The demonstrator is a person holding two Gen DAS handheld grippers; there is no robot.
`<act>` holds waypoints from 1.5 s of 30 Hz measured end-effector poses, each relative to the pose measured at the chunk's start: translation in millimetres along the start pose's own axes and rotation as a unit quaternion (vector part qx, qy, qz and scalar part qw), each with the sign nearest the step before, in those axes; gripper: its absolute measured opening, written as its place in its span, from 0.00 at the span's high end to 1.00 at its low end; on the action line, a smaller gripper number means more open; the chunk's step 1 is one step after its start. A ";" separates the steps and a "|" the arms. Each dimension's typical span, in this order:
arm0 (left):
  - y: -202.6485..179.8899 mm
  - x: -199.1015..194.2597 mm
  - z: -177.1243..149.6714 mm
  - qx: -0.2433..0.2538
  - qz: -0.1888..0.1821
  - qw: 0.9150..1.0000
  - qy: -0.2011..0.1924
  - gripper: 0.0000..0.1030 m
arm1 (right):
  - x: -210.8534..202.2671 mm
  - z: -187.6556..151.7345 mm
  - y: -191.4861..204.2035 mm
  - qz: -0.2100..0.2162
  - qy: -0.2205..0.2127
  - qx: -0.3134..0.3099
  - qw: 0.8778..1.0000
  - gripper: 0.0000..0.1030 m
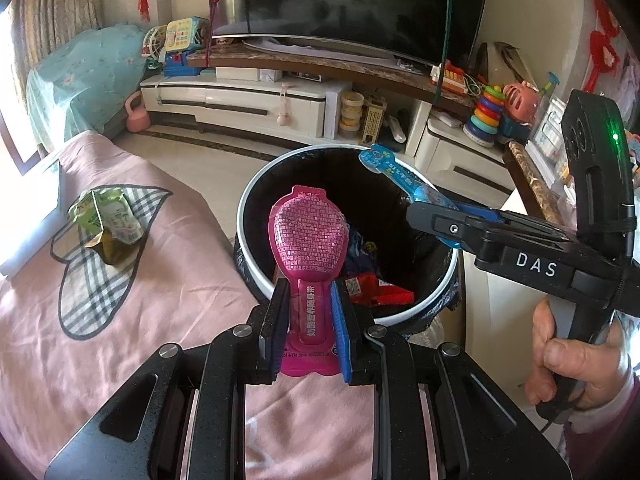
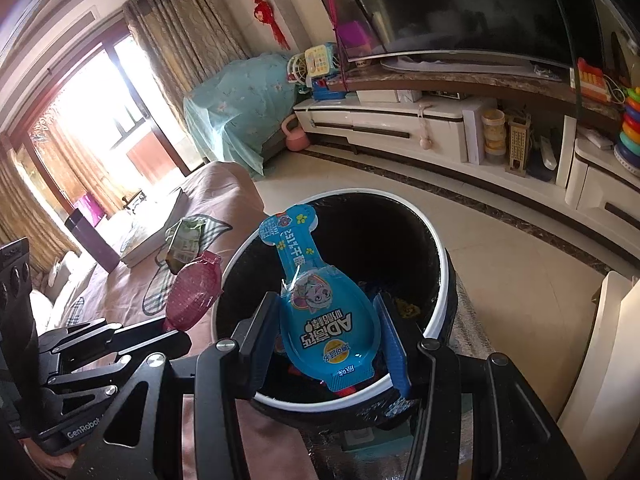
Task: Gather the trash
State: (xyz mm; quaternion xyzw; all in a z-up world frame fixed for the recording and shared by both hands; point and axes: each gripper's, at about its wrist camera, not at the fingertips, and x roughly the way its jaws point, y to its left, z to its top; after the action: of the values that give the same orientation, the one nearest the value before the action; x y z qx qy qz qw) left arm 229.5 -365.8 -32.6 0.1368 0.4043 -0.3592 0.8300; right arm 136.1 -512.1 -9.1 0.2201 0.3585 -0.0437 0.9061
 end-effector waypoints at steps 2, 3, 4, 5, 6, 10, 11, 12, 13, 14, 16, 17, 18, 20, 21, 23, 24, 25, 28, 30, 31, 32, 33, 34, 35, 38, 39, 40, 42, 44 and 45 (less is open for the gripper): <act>-0.3 2.9 1.5 0.000 0.001 1.000 0.003 0.82 | 2.4 1.2 -1.1 0.000 0.002 0.001 1.000 0.52; -0.1 3.9 2.0 -0.001 0.001 1.000 0.004 0.82 | 3.1 1.7 -2.0 0.000 0.002 0.002 1.000 0.52; 0.1 5.4 3.1 -0.002 0.001 1.000 0.005 0.82 | 3.8 2.6 -2.5 -0.001 0.002 0.002 1.000 0.52; 0.2 6.8 4.2 -0.003 0.001 1.000 0.006 0.82 | 5.0 4.3 -4.3 -0.001 0.003 0.003 1.000 0.52; 0.5 7.6 5.0 -0.004 0.000 1.000 0.006 0.82 | 5.8 5.1 -5.5 -0.001 0.004 0.005 1.000 0.52; 2.9 10.5 7.9 -0.006 -0.001 1.000 0.009 0.82 | 8.2 6.9 -6.9 -0.003 0.006 0.007 1.000 0.52; 2.0 11.6 9.6 -0.006 -0.001 1.000 0.010 0.82 | 8.8 7.5 -7.5 -0.003 0.006 0.008 1.000 0.52; 1.2 12.5 11.2 -0.006 -0.001 1.000 0.010 0.82 | 9.4 7.9 -8.2 -0.003 0.007 0.009 1.000 0.52; 1.6 13.1 12.2 -0.006 -0.001 1.000 0.010 0.82 | 9.9 8.2 -8.9 -0.003 0.008 0.010 1.000 0.52; 1.1 13.6 13.2 -0.005 -0.001 1.000 0.010 0.82 | 10.4 8.6 -9.3 -0.004 0.008 0.010 1.000 0.52; 1.1 14.2 13.7 -0.004 -0.001 1.000 0.011 0.81 | 11.3 9.4 -9.9 -0.004 0.008 0.011 1.000 0.52; 0.9 15.1 14.5 -0.004 0.000 1.000 0.011 0.81 | 11.8 9.8 -10.2 -0.004 0.009 0.012 1.000 0.52; 0.8 16.9 15.6 -0.004 0.001 1.000 0.013 0.81 | 12.4 10.2 -11.3 -0.004 0.009 0.014 1.000 0.52; 1.3 20.2 16.8 -0.006 0.000 1.000 0.015 0.81 | 14.0 10.9 -12.2 -0.003 0.011 0.016 1.000 0.52; 2.1 21.5 16.8 -0.008 0.000 1.000 0.017 0.81 | 14.6 11.5 -12.9 -0.003 0.011 0.017 1.000 0.52; 2.8 24.0 18.2 -0.010 -0.002 1.000 0.019 0.81 | 14.5 12.3 -13.3 -0.005 0.010 0.018 1.000 0.52; 2.5 24.7 18.8 -0.008 0.000 1.000 0.019 0.81 | 14.3 13.1 -13.5 -0.004 0.009 0.019 1.000 0.52; 2.2 25.4 19.2 -0.007 0.001 1.000 0.019 0.81 | 14.4 14.1 -13.3 -0.005 0.009 0.019 1.000 0.52; 1.2 28.2 20.0 -0.006 0.000 1.000 0.020 0.81 | 15.9 16.5 -12.4 -0.004 0.011 0.018 1.000 0.52; 1.4 30.0 20.9 -0.007 0.001 1.000 0.021 0.80 | 18.2 18.0 -12.2 -0.005 0.015 0.016 1.000 0.51; 1.8 30.6 21.0 -0.009 0.000 1.000 0.024 0.72 | 19.0 18.3 -12.2 -0.004 0.016 0.017 1.000 0.50; 3.2 30.2 20.5 -0.013 -0.002 1.000 0.026 0.63 | 19.1 18.1 -12.5 -0.003 0.016 0.018 1.000 0.50; 4.5 28.2 19.0 -0.016 -0.001 1.000 0.024 0.47 | 18.3 18.0 -12.4 0.000 0.014 0.019 1.000 0.50; 6.1 24.4 17.5 -0.020 0.001 1.000 0.017 0.40 | 16.7 17.8 -12.3 0.001 0.011 0.019 1.000 0.49; 8.0 18.9 15.3 -0.023 0.002 1.000 0.009 0.38 | 15.2 17.6 -12.2 0.001 0.008 0.020 1.000 0.44; 14.0 6.5 8.3 -0.031 0.004 1.000 0.001 0.36 | 6.2 16.3 -11.4 0.000 -0.005 0.025 1.000 0.38; 15.9 2.3 5.6 -0.034 0.007 0.999 -0.003 0.34 | 1.8 15.2 -10.3 0.001 -0.010 0.027 1.000 0.38; 18.4 -2.8 2.0 -0.038 0.010 0.999 -0.008 0.31 | -2.0 14.2 -8.6 0.004 -0.015 0.029 0.999 0.35; 25.3 -14.3 -7.0 -0.051 0.011 0.998 -0.018 0.28 | -13.2 9.3 -3.4 0.009 -0.029 0.029 0.999 0.25; 32.0 -25.9 -17.1 -0.069 0.006 0.997 -0.027 0.28 | -21.5 4.3 2.6 0.013 -0.040 0.030 0.999 0.15; 34.9 -32.6 -23.4 -0.077 0.004 0.996 -0.033 0.28 | -27.0 0.1 6.3 0.016 -0.045 0.031 0.998 0.14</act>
State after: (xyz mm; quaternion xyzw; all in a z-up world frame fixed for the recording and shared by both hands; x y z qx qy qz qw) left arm 227.2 -313.3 -24.6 0.0622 0.4027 -0.3284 0.8521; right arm 117.7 -508.6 11.4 0.2520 0.3123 -0.0501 0.9146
